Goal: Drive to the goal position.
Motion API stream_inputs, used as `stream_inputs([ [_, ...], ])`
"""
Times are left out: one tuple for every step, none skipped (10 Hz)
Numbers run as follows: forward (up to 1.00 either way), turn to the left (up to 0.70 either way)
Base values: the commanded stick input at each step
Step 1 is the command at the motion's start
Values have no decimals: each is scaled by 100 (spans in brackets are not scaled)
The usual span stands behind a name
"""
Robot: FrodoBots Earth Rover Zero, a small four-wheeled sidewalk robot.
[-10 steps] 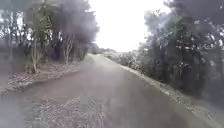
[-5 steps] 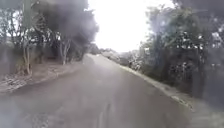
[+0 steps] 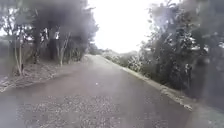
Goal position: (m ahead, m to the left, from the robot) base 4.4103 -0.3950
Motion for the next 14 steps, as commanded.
stream_inputs([
  [70, 0],
  [70, 0],
  [70, 0],
  [70, 0],
  [70, 0],
  [70, 0],
  [70, 0],
  [70, 0],
  [70, 0],
  [70, 0],
  [70, 0],
  [70, 0],
  [70, 0],
  [70, 0],
])
